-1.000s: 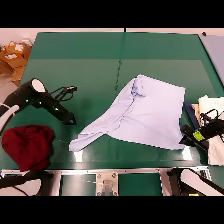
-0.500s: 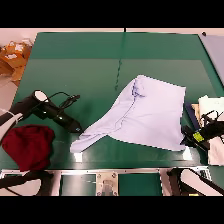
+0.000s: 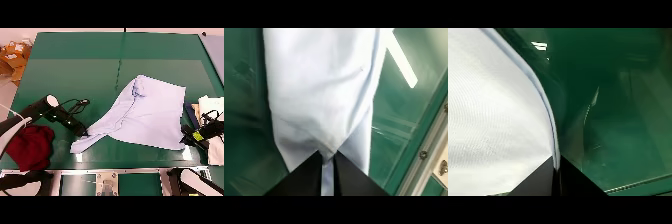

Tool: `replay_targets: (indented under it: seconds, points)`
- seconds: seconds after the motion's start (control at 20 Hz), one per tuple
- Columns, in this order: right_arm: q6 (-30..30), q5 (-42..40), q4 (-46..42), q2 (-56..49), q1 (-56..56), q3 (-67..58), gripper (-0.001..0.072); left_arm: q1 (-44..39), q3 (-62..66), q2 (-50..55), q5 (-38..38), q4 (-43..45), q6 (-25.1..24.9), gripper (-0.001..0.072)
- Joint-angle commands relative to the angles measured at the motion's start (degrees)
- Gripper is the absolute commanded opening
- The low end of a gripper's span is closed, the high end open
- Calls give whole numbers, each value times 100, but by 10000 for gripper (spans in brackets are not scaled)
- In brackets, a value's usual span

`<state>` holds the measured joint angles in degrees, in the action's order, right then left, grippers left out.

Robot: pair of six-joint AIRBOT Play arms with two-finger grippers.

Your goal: Fold the shirts.

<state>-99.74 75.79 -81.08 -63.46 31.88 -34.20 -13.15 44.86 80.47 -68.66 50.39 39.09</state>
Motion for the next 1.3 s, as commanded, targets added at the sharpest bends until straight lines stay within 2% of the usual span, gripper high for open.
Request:
replay_targets:
  seconds: [0.0, 0.1, 0.25, 0.4, 0.5, 0.6, 0.7, 0.8, 0.9, 1.05, 1.15, 1.25]
  points:
    - [234, -20, 326, 4, 0, 2, 10, -68, 4, 0, 330, 79, 4, 20]
    - [516, -15, 761, 4, 0, -13, 10, -68, 164, -13, 210, 81, 236, 19]
    - [968, 275, 1810, 17, 0, -415, 10, 39, 1296, -15, -693, 122, 562, 18]
    - [1416, 798, 3578, 197, 2, -1414, 9, 387, 3209, -15, -1738, 111, 1185, 19]
    - [1644, 981, 4964, 407, 11, -2240, 10, 715, 4494, -28, -2026, -4, 1665, 19]
    - [1641, 925, 6087, 660, 11, -3147, 10, 1137, 5515, -92, -1759, -715, 2240, 19]
    - [1617, 614, 6839, 933, 13, -4065, 10, 1609, 6380, -232, -1296, -2020, 2573, 19]
    - [1480, 107, 7132, 1202, 13, -4929, 11, 2120, 7197, -428, -741, -3320, 2782, 19]
    - [1440, -367, 7147, 1377, 109, -5779, 10, 2588, 7646, -754, -50, -4229, 2850, 19]
    - [1163, -636, 7141, 1469, 702, -6861, 11, 3254, 7643, -1475, 811, -4240, 3462, 19]
    - [990, -605, 7136, 1484, 1309, -7250, 11, 3692, 7643, -1954, 1141, -3814, 3659, 19]
    - [798, -566, 6972, 1517, 1622, -7307, 11, 3989, 7643, -2417, 1327, -2990, 3917, 19]
